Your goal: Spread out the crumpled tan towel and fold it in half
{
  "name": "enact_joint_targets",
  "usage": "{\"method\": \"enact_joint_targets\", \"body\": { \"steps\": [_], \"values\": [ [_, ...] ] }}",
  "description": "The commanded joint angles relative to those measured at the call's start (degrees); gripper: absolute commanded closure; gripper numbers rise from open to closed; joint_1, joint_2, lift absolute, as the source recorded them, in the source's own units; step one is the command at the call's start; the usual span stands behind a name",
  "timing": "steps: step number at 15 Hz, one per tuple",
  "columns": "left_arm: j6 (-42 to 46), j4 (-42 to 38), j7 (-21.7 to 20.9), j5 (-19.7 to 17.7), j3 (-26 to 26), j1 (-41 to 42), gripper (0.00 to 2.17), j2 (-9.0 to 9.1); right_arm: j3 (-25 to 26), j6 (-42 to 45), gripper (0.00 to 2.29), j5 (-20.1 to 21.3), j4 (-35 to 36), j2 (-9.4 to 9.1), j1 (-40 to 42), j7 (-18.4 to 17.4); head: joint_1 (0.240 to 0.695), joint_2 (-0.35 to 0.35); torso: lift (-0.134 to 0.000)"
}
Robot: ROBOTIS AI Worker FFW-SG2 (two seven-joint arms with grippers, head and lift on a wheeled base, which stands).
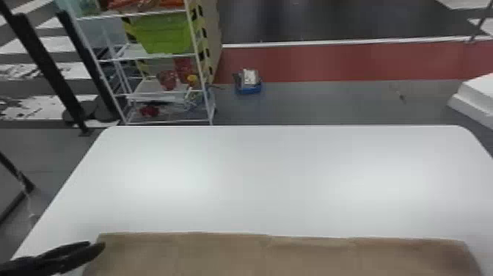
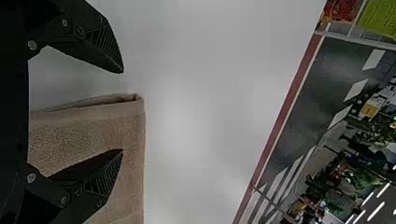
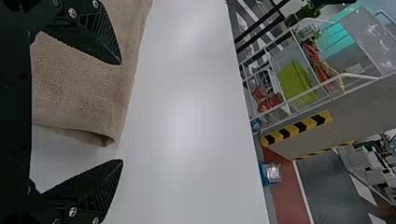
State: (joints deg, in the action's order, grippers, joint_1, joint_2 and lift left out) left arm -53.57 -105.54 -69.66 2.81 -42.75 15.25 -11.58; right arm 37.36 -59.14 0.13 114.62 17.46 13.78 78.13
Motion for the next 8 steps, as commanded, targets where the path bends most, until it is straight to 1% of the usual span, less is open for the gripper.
{"method": "enact_joint_targets", "body": {
  "steps": [1, 2, 6, 7, 8],
  "values": [
    [0.00, 0.86, -0.21, 0.44, 1.18, -0.66, 0.55, -0.28, 0.61, 0.65, 0.14, -0.39, -0.27, -0.06, 0.81, 0.19, 0.695, 0.103, -0.124],
    [0.00, 0.95, -0.39, 0.44, 1.36, -0.66, 0.64, -0.37, 0.69, 0.82, 0.14, -0.48, -0.27, -0.06, 0.99, 0.19, 0.695, 0.087, -0.124],
    [-0.18, -0.28, -1.97, 0.18, 0.56, -0.31, 0.70, -0.02, 1.05, 1.88, 0.14, -0.57, -0.45, -0.15, 1.17, 0.19, 0.695, 0.068, -0.124],
    [-0.18, -0.28, -1.97, 0.44, 0.74, -0.31, 0.84, -0.11, 1.05, 1.88, 0.14, -0.75, -0.53, -0.15, 1.17, 0.19, 0.695, 0.067, -0.124],
    [-0.18, -0.37, -2.24, 0.36, 0.74, -0.31, 1.04, -0.11, 1.05, 1.88, 0.14, -0.66, -0.62, -0.24, 1.25, 0.19, 0.695, 0.067, -0.124]
  ]
}}
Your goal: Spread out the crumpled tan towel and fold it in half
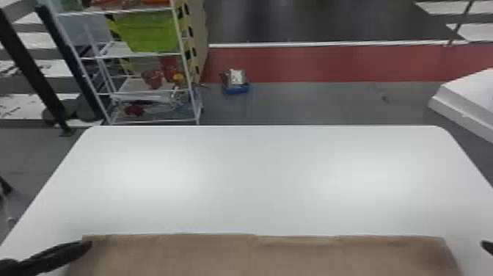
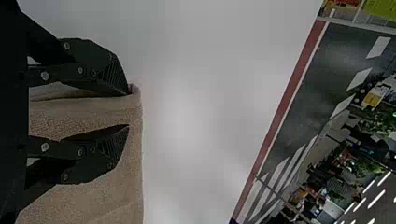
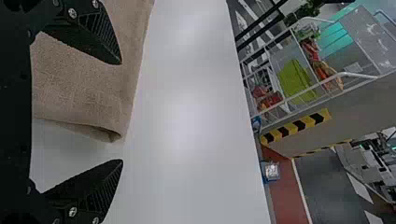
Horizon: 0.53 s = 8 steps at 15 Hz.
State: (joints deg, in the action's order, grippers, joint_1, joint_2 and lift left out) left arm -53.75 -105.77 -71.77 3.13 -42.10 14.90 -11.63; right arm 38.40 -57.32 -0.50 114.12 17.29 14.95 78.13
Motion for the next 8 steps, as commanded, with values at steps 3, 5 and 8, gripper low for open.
{"method": "enact_joint_targets", "body": {
  "steps": [3, 5, 8],
  "values": [
    [0.00, -0.75, -0.83, 0.13, 0.00, 0.22, 1.36, 0.21, 0.10, 0.23, 0.14, -0.11, -0.12, -0.06, 0.16, 0.19, 0.695, 0.064, -0.124],
    [0.00, -0.75, -0.92, 0.13, 0.35, 0.22, 1.36, 0.12, -0.26, 1.11, 0.14, -0.29, -0.12, -0.24, 0.96, 0.19, 0.695, 0.061, -0.124],
    [0.17, -0.66, -0.74, 0.21, 0.53, 0.04, 1.36, -0.06, -0.61, -0.12, 0.17, -1.61, -0.12, -0.24, 1.13, 0.19, 0.695, 0.062, -0.124]
  ]
}}
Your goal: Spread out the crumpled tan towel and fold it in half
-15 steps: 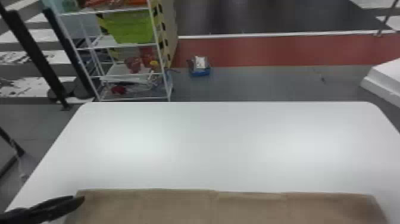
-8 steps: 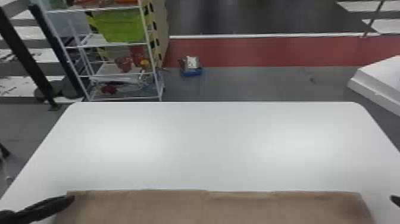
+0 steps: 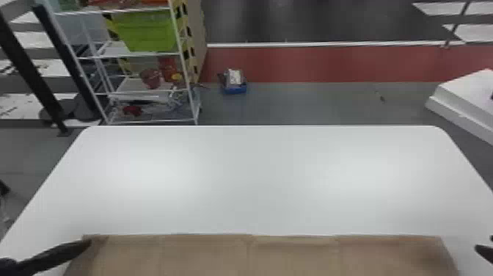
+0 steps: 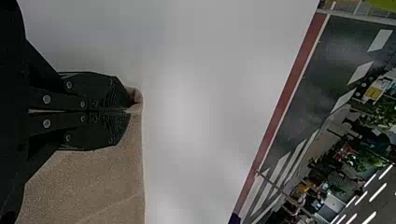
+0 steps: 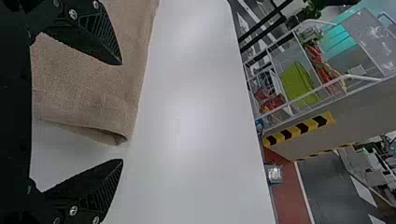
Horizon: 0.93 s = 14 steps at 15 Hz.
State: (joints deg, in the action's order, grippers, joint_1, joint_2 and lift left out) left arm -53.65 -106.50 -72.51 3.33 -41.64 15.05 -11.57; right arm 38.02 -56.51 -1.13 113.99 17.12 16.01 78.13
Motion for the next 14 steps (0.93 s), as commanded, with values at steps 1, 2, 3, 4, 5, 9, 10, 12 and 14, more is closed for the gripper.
{"method": "enact_joint_targets", "body": {
  "steps": [1, 2, 3, 4, 5, 9, 10, 12, 14],
  "values": [
    [0.07, 0.07, 0.00, 0.01, 0.07, -0.20, 1.36, -0.12, -0.75, -1.11, 0.19, -1.15, 0.18, -0.16, 0.25, 0.19, 0.695, 0.063, -0.124],
    [0.07, 0.07, 0.00, 0.01, -0.02, -0.20, 1.36, -0.12, -1.10, -0.94, 0.19, -1.15, 0.27, -0.33, 0.25, 0.19, 0.695, 0.071, -0.124],
    [0.07, 0.07, -0.09, 0.01, 0.07, -0.20, 1.36, -0.12, -1.19, -0.41, 0.21, -0.89, 0.18, -0.24, 0.25, 0.19, 0.695, 0.077, -0.124],
    [0.07, 0.15, -0.09, 0.01, -0.02, -0.20, 1.36, -0.21, -1.63, -0.06, 0.22, -0.01, -0.09, -0.16, 0.16, 0.19, 0.695, 0.082, -0.124],
    [0.07, 0.24, -0.09, 0.01, -0.11, -0.20, 1.36, -0.21, -2.33, 0.30, 0.22, 1.40, -0.44, 0.11, 0.07, 0.19, 0.695, 0.086, -0.124],
    [1.13, 0.59, -0.09, 0.01, 0.07, -0.20, 1.36, -0.38, -5.06, 5.92, 0.25, 4.56, -4.48, 0.37, -0.10, 0.19, 0.695, 0.084, -0.124],
    [1.13, 0.59, -0.09, 0.01, 0.07, -0.20, 1.36, -0.38, -5.76, 6.27, 0.25, 4.74, -5.71, 0.37, -0.54, 0.19, 0.695, 0.084, -0.124],
    [1.13, 0.68, -0.26, 0.01, -0.02, -0.20, 1.36, -0.38, -7.17, 6.98, 0.28, 5.18, -6.94, 0.37, -1.25, 0.19, 0.695, 0.094, -0.124],
    [1.48, 0.77, -0.44, -0.08, -0.28, -0.11, 1.36, -0.38, -8.22, 7.15, 0.29, 5.70, -7.21, 0.37, -1.69, 0.19, 0.695, 0.102, -0.124]
  ]
}}
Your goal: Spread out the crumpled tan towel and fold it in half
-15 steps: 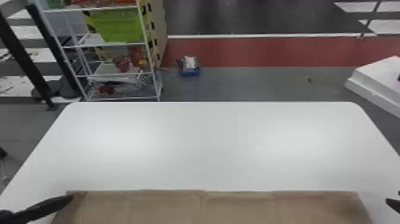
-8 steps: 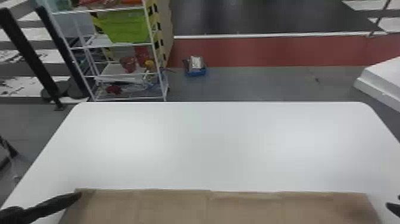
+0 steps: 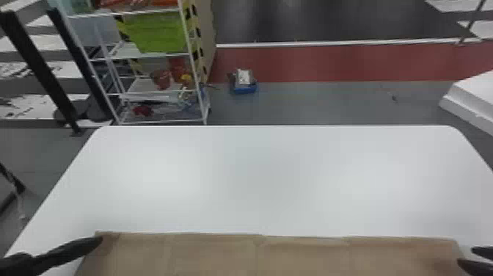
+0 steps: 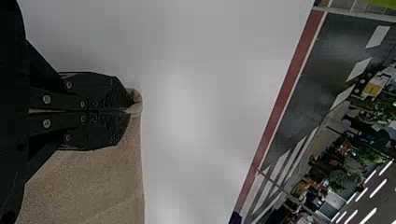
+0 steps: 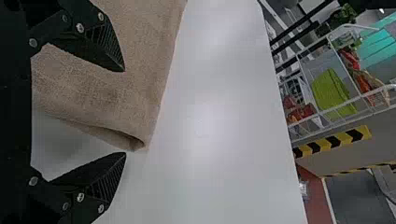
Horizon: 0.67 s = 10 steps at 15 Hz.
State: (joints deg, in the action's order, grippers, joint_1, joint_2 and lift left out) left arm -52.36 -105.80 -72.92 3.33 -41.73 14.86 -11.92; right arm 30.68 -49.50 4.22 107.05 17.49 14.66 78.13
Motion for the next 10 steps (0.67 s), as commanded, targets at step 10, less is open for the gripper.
{"method": "enact_joint_targets", "body": {
  "steps": [10],
  "values": [
    [0.90, 0.33, -0.02, -0.08, -0.28, 0.17, 1.36, -0.12, -2.64, 1.02, 0.64, 1.40, -0.44, 0.26, -0.33, 0.19, 0.695, 0.135, -0.124]
  ]
}}
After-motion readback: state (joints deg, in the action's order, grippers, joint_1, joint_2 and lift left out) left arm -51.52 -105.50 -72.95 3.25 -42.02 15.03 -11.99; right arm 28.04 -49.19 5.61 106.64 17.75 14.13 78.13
